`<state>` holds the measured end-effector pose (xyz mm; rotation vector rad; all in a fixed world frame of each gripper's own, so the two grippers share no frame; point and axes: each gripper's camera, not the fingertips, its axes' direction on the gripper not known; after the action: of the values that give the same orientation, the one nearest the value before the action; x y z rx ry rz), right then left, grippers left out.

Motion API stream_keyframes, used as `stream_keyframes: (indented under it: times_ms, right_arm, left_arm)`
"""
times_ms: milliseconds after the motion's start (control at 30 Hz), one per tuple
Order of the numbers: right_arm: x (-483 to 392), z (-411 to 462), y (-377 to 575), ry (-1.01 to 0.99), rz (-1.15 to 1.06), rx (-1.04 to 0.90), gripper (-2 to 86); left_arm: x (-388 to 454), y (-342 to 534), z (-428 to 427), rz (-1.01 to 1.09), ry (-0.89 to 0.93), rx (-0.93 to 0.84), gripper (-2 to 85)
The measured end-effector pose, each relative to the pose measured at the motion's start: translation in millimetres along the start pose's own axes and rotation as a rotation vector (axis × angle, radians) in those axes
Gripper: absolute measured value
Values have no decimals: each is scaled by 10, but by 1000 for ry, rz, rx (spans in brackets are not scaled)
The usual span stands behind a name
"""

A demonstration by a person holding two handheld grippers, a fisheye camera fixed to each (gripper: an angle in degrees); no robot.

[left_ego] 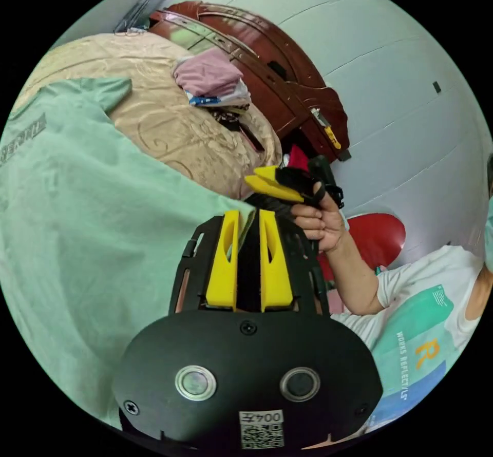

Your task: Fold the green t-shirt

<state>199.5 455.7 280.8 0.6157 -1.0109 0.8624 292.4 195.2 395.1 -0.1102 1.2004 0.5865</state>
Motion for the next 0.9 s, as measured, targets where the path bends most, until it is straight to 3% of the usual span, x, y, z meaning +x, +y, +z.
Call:
stream_keyframes:
  times_ms: [133,233,400,500,600,667,767,900]
  right_arm:
    - [-178,70,-42,70,-60,-23,66]
    - [-300,377,-106,101,-108,-97,64]
    - [-320,1217,-227,161,-143,-249,62]
    - [-65,1718,-282,308,-54,-380,54]
    - [-43,1738,-292,297,1,-348,27]
    - [-276,1657,-287,362,-87,-265,30]
    - [-347,1812,-324,501,-137,-364,25]
    - [-597,1730,-501,442,-175,-314,38]
  left_arm:
    - [-11,78,59,24,58,30,79]
    - [-36,224,-254,74,-88,95,84]
    - [-835,690,-1060,-121,-370,199,82]
    - [-1345,1022,-1158,-242,-454,89,72]
    - [-1510,1323,-1301,-286,-383,159,61]
    - [-1444,1363,-1408,-288,-370,211,65]
    - [-1270,1316,-1512,-187,-443,286,63]
    - [-1298,1272,-1621,-155,-579,340,45]
